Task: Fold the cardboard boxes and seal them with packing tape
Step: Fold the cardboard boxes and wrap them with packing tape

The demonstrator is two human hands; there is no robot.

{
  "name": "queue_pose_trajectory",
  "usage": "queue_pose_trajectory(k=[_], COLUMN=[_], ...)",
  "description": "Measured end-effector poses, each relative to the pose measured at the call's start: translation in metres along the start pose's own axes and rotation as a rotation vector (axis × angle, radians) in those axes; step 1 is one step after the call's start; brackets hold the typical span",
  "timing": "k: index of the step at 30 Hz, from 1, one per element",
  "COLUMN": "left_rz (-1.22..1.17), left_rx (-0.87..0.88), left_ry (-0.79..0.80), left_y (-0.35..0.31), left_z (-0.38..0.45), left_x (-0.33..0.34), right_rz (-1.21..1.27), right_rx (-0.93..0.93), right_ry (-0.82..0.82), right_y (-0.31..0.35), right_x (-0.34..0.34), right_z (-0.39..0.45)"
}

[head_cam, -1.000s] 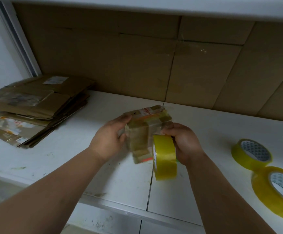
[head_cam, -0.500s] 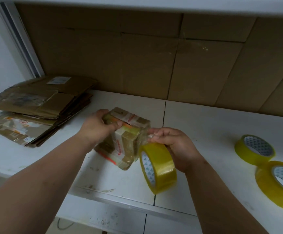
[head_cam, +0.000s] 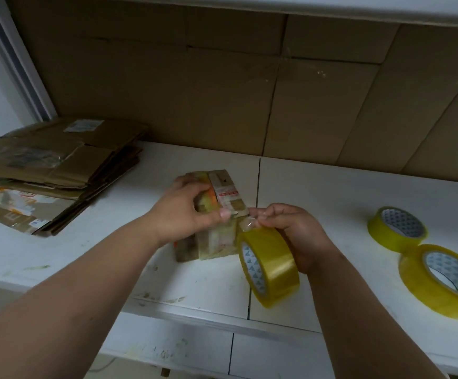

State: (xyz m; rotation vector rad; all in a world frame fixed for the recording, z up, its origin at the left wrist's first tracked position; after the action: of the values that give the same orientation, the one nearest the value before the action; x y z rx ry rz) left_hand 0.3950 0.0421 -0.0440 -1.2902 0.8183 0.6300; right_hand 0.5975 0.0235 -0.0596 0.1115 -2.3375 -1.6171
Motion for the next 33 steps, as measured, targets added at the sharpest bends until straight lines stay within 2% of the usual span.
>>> queue_pose_trajectory(k=[2, 5, 11, 18, 24, 26, 30, 33], left_rz=[0.001, -0.047, 0.117, 0.253, 0.239, 0.181, -0.215, -0.297], left_rx=[0.049, 0.072, 0.189, 0.244, 0.132, 0.094, 0.097, 0.148], left_ry=[0.111, 0.127, 0.023, -0.064, 0.122, 0.115, -0.063, -0.111], left_y=[-0.003, -0.001, 0.002, -0.004, -0.002, -0.009, -0.029, -0.052], left_z=[0.000, 0.001, -0.008, -0.018, -0.026, -0.031, -0.047, -0.059], left_x=[0.004, 0.005, 0.007, 0.013, 0.014, 0.004, -0.024, -0.032], right_rz=[0.035, 0.053, 0.061, -0.158, -0.287, -0.296, -0.297, -0.250], right_rx=[0.022, 0.059, -0.092, -0.151, -0.222, -0.235, -0.262, -0.290], right_ry=[0.033, 0.046, -0.054, -0.061, -0.076, -0.060, -0.038, -0.022], right_y=[-0.004, -0.012, -0.007, 0.000, 0.006, 0.006, 0.007, 0.011], right_x=[0.003, 0.007, 0.009, 0.025, 0.028, 0.028, 0.029, 0.030], right_z=[-0.003, -0.006, -0.013, -0.015, -0.030, -0.035, -0.043, -0.048])
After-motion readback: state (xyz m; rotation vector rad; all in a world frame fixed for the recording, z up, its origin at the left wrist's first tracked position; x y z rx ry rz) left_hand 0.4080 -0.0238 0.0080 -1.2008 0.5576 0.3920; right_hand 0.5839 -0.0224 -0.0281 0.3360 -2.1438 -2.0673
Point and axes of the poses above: each hand's wrist, its own z-axis towards the middle knuckle, its own x-axis out of the palm, y = z × x, the point moved 7 cm from there along z, towards the middle knuckle, and after that the axes turned 6 degrees about x, right-handed, at the moved point
